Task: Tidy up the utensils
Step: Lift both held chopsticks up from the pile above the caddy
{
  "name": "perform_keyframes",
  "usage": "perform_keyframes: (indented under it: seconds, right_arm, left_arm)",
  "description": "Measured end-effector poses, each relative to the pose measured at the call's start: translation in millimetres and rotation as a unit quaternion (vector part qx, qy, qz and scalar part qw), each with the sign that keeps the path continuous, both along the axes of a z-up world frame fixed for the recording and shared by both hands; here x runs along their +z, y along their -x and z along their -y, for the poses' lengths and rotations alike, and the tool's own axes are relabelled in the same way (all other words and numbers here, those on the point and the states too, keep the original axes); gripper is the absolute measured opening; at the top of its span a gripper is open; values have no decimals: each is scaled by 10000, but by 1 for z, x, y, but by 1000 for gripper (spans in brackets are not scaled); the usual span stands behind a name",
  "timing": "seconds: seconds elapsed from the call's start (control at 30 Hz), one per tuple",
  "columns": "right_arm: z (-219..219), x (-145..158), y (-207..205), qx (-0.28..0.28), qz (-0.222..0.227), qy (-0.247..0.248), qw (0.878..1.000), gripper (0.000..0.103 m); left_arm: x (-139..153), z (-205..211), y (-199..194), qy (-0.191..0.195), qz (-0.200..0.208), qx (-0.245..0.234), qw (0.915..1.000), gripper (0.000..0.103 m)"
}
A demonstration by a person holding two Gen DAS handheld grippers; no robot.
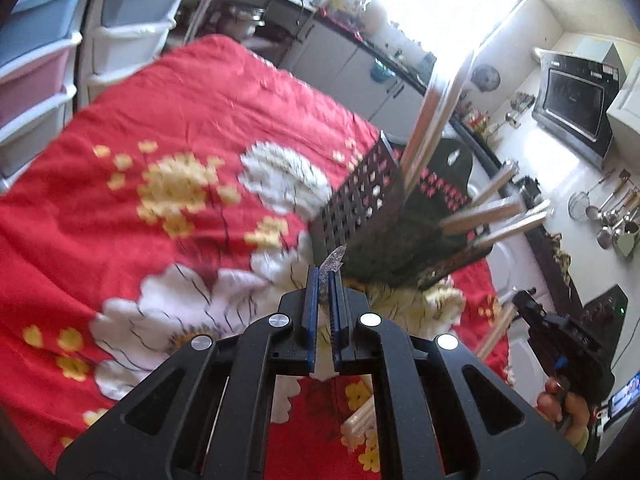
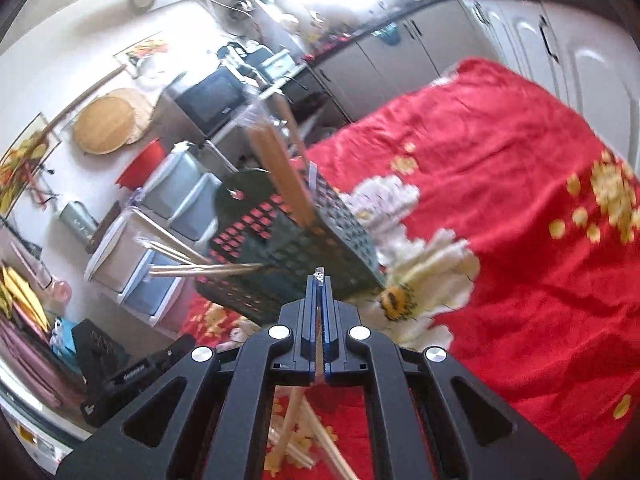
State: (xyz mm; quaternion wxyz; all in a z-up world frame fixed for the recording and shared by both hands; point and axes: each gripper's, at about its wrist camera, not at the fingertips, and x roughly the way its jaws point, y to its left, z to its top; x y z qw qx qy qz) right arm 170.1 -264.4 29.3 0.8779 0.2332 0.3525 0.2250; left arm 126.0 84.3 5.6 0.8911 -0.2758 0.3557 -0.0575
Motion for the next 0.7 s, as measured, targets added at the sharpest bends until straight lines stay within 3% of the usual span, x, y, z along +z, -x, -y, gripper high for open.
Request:
perform_keyframes:
  seconds: [0.3,0.7]
  right_arm:
    - [-14,35,14,296,568,187,9978,2]
    - [-31,60,30,606,939,282,9933,2]
  left_arm:
    - [36,-6,10,-64,533,105,9985,2]
    - [89,19,19,-183,1223,-291,9919,2]
